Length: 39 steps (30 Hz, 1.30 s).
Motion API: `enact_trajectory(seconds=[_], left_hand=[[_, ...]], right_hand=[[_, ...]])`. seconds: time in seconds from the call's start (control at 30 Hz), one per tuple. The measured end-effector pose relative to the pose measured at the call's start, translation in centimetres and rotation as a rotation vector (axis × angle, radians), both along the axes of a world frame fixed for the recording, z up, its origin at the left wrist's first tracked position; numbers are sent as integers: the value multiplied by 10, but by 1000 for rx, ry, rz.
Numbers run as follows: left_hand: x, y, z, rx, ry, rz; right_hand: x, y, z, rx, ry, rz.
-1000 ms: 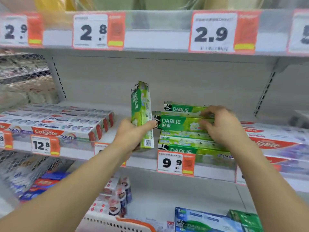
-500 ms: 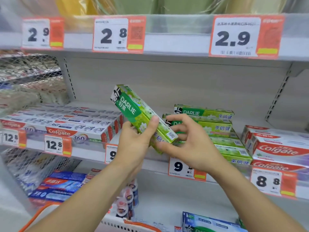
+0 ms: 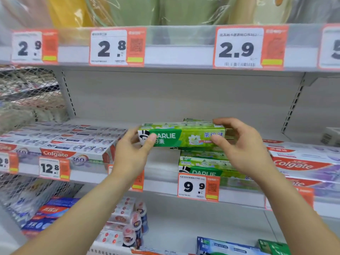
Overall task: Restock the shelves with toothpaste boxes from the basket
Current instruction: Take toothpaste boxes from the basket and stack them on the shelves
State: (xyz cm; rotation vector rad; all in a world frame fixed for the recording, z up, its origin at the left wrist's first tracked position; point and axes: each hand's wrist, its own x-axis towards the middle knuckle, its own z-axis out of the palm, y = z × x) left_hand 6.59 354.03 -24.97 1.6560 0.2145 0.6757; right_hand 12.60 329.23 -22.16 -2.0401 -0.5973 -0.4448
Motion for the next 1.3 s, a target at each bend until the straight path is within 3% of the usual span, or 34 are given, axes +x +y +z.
enact_trajectory(seconds=[0.13,0.43,0.83,1.13,1.3], left_hand=[[19,-16,-5,266,76,49],[50,-21,-18,410,172,-76],[76,-43,-7,319,105,-126],[87,-51,-11,337,224,-285],[92,-51,-13,278,262,-400]], right_hand=[[6,-21,10,-483,-78,-159],[39,-23,40,-982,73,-48],[73,-47,63,-899,211,54],[97,-61,61,-966,182,12],[107,-60,62,-995,457,75]])
